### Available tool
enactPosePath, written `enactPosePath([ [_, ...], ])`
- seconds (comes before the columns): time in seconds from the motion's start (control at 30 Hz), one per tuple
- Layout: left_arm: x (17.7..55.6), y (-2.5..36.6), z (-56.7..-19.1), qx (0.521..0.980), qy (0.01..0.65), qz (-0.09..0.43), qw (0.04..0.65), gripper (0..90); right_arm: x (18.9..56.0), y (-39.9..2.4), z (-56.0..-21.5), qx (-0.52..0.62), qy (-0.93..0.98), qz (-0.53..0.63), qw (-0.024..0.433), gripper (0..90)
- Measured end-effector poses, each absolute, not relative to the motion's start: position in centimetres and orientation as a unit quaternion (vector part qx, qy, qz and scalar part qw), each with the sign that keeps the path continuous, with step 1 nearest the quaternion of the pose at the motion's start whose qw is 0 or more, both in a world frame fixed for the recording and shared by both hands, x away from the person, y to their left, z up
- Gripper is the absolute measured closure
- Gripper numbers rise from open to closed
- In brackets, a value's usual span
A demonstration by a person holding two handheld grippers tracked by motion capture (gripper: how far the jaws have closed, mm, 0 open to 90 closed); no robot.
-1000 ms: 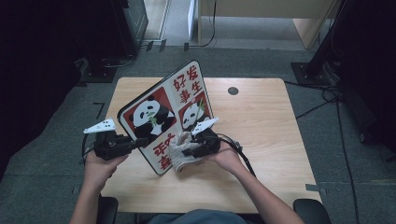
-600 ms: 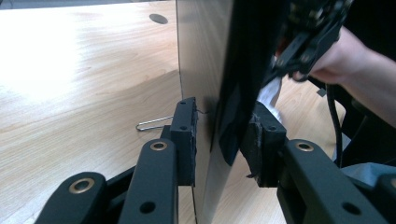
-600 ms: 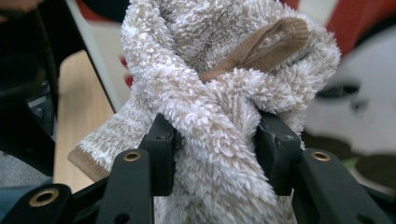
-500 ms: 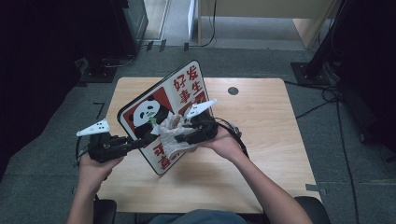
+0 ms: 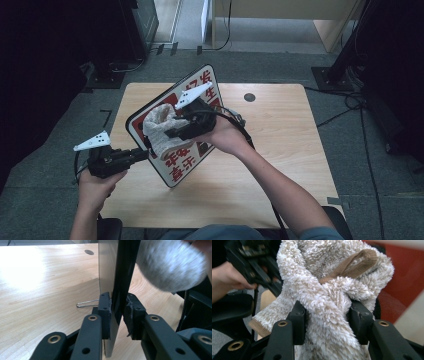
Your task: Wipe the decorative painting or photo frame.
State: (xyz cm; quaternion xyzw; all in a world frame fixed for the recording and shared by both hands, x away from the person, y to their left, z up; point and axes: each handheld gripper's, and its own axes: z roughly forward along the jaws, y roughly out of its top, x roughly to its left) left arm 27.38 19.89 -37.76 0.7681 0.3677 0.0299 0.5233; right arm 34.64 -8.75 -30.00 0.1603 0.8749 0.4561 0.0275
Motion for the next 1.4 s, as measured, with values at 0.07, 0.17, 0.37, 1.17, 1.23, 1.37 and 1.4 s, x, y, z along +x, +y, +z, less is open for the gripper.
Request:
enactPosePath([
  [0.07, 27.3, 19.8, -37.8, 0.769, 0.367, 0.034, 0.523, 78.0, 34.5, -8.3, -29.2, 0.156, 0.875, 0.458, 0.03, 55.5],
  [0.17, 27.3, 19.8, -37.8, 0.769, 0.366, 0.035, 0.523, 78.6, 34.4, -7.3, -28.0, 0.147, 0.874, 0.461, 0.041, 55.5],
  [0.37, 27.4, 19.9, -37.8, 0.77, 0.365, 0.033, 0.522, 78.9, 34.6, -6.5, -28.0, 0.15, 0.877, 0.455, 0.045, 55.5],
  [1.17, 27.6, 19.9, -37.8, 0.774, 0.359, 0.03, 0.521, 78.7, 34.1, -7.1, -31.6, 0.148, 0.885, 0.44, 0.044, 55.4],
  [1.23, 27.7, 20.0, -37.8, 0.774, 0.359, 0.03, 0.521, 78.7, 34.0, -7.2, -31.9, 0.151, 0.884, 0.44, 0.041, 55.4],
  [1.37, 27.7, 20.0, -37.8, 0.774, 0.359, 0.029, 0.522, 78.7, 34.1, -7.4, -32.7, 0.152, 0.883, 0.442, 0.037, 55.4],
  [1.4, 27.7, 20.0, -37.8, 0.774, 0.359, 0.029, 0.521, 78.7, 34.0, -7.5, -32.8, 0.156, 0.883, 0.441, 0.034, 55.4],
])
